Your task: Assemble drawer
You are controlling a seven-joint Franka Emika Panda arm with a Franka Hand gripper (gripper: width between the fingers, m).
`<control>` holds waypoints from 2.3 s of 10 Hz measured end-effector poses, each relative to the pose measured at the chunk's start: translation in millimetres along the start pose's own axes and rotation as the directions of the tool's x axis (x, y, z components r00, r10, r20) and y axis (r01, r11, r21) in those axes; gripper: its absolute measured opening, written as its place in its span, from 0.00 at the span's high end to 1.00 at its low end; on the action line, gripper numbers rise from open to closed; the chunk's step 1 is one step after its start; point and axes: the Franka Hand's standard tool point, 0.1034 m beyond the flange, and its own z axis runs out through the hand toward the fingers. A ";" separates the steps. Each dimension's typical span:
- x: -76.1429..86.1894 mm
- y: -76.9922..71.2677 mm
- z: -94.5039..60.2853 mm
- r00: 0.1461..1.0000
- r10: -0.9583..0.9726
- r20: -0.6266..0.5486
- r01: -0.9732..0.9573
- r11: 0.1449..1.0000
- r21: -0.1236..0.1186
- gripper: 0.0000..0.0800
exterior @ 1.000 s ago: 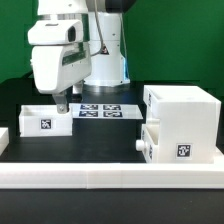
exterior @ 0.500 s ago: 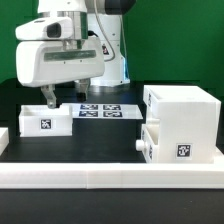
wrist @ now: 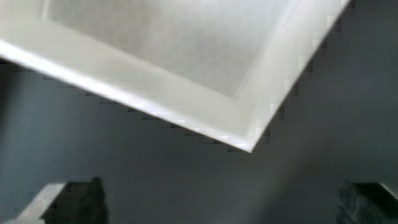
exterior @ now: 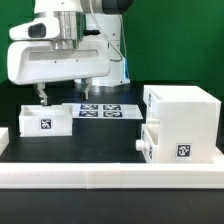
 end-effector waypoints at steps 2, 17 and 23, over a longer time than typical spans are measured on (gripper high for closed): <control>-2.6 -2.1 0.2 0.985 0.175 -0.001 -0.175 0.985 0.003 0.19; -62.3 -35.1 55.0 0.953 0.303 -0.002 -0.303 0.953 -0.006 0.49; -58.3 -38.3 54.2 0.957 0.291 -0.002 -0.291 0.957 -0.005 0.95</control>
Offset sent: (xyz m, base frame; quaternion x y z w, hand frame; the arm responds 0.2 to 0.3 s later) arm -0.0444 -0.0111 -0.0087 -0.0396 -0.0263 0.2312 0.9718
